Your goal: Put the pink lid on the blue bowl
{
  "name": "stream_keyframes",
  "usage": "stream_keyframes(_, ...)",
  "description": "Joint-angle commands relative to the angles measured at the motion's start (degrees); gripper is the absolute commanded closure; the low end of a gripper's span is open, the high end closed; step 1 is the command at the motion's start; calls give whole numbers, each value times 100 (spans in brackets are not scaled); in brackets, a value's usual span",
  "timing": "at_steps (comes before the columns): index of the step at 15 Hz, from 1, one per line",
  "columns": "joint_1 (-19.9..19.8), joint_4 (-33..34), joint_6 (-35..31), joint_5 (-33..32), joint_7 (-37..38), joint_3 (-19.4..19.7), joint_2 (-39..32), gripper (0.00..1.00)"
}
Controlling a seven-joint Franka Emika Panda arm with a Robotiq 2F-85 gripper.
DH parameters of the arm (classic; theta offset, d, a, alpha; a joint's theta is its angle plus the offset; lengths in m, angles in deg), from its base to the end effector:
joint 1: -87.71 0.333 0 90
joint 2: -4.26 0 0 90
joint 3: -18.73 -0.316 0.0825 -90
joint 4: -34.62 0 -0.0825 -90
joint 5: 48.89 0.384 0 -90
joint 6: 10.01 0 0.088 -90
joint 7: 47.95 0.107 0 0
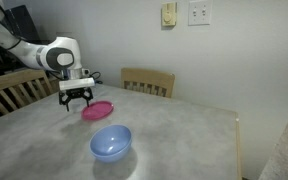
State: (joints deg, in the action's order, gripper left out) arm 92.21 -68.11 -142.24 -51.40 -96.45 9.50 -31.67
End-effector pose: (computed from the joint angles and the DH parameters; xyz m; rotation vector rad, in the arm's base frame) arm 0.6276 0.1458 0.1950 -2.6035 -1.5819 0.1210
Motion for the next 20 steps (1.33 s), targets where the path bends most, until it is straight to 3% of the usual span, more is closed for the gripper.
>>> stream_keyframes(1,16,114,128,-116,291,-29,-49,0)
stream_keyframes(14,314,1871,1600,-698,1104,30,-1377,0)
stream_keyframes(20,202,2240,1113,-563,1049,-95,-1742,0)
